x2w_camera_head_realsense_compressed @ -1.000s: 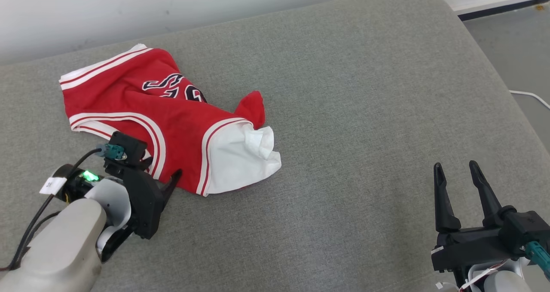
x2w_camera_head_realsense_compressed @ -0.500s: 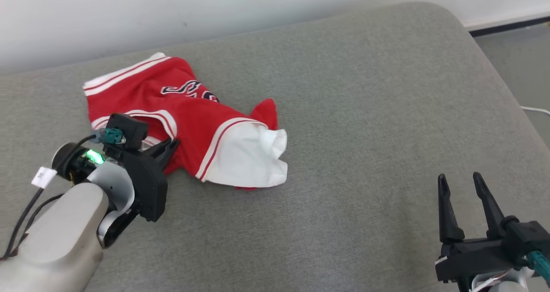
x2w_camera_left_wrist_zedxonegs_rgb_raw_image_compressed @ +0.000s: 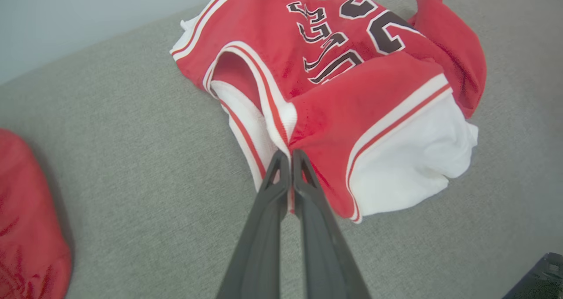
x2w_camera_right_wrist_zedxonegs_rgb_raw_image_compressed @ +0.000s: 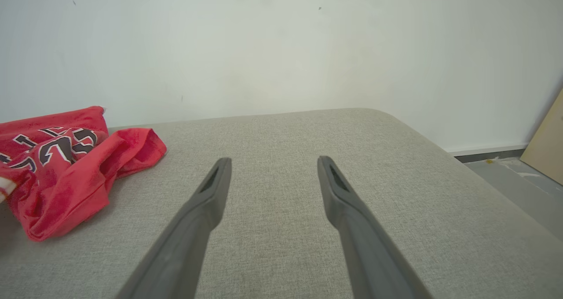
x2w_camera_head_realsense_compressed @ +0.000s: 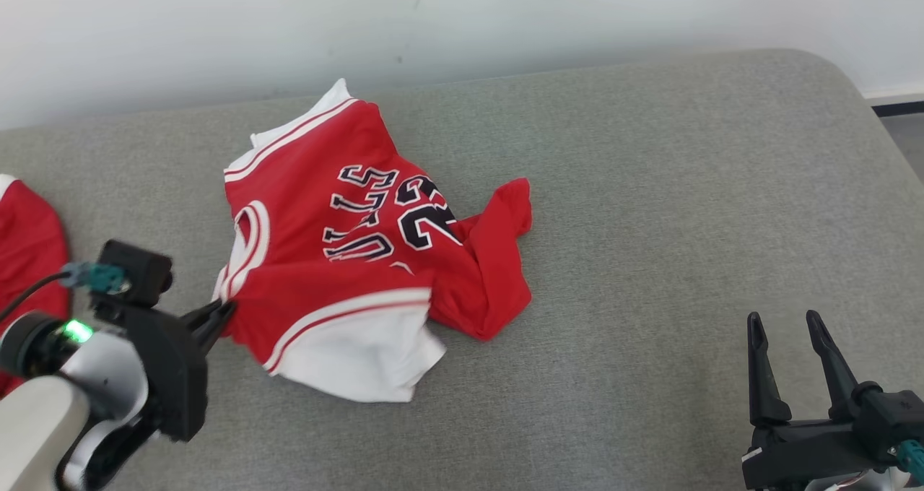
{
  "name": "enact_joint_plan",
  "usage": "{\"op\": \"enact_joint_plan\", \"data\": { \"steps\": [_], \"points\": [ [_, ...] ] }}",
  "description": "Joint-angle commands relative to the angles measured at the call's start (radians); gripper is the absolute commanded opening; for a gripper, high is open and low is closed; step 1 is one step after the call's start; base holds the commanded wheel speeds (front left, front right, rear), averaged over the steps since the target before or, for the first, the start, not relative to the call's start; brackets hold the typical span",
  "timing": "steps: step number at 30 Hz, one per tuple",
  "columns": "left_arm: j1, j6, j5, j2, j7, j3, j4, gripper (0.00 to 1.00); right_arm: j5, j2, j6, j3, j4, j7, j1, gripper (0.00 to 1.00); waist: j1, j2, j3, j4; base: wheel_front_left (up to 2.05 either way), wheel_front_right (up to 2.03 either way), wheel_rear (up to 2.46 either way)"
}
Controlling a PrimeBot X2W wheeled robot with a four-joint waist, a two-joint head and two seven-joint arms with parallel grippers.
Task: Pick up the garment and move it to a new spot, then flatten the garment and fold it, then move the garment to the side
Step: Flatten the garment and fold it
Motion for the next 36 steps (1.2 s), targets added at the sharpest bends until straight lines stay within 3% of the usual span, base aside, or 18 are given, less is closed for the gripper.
{"op": "enact_joint_plan", "data": {
  "steps": [1,6,10,11,12,13,20,28,33,36],
  "points": [
    [0.033,0.015,-0.021,0.015,0.005,0.013,-0.015,0.00,0.003,-0.003,-0.003,-0.003,-0.002,-0.001,0.010,1.00,0.0001,0.0000,0.004,0.014,0.00,0.00,0.00],
    [0.094,0.065,-0.014,0.077,0.003,0.024,-0.015,0.00,0.005,-0.012,-0.003,0.003,0.005,-0.001,0.001,1.00,0.0001,0.0000,0.010,0.021,0.00,0.00,0.00],
    [0.115,0.079,-0.014,0.067,-0.025,0.025,0.000,0.00,0.007,-0.021,-0.003,0.008,0.010,-0.001,-0.004,1.00,0.0001,0.0000,0.010,0.022,0.00,0.00,0.00],
    [0.114,0.081,-0.007,0.059,-0.042,0.026,0.004,0.04,0.008,-0.023,-0.003,0.008,0.011,-0.001,-0.004,1.00,0.0001,0.0000,0.008,0.023,0.00,0.00,0.00],
    [0.112,0.083,0.004,0.050,-0.061,0.026,0.009,0.46,0.007,-0.024,-0.003,0.008,0.012,-0.001,-0.003,1.00,0.0001,0.0000,0.006,0.024,0.00,0.00,0.00],
    [0.107,0.084,0.012,0.042,-0.079,0.025,0.015,1.00,0.006,-0.025,-0.003,0.007,0.012,-0.001,-0.001,1.00,0.0001,0.0000,0.004,0.025,0.00,0.00,0.00],
    [0.069,0.099,0.080,-0.027,-0.265,0.046,0.058,1.00,-0.006,-0.026,-0.002,0.005,0.007,-0.001,0.002,1.00,0.0001,0.0000,-0.015,0.038,0.00,0.00,0.00],
    [0.103,0.171,0.157,-0.109,-0.550,0.094,0.105,1.00,-0.012,-0.022,-0.003,0.014,-0.008,-0.001,0.013,1.00,0.0001,0.0000,-0.041,0.053,0.00,0.00,0.00],
    [0.155,0.213,0.188,-0.162,-0.600,0.154,0.089,1.00,-0.016,-0.020,-0.003,0.017,-0.017,-0.001,0.018,1.00,0.0001,0.0000,-0.054,0.061,0.00,0.00,0.00],
    [0.211,0.234,0.262,-0.221,-0.602,0.257,0.012,1.00,-0.013,-0.024,-0.003,0.020,-0.022,-0.001,0.021,1.00,0.0001,0.0000,-0.060,0.068,0.00,0.00,0.00]
  ]
}}
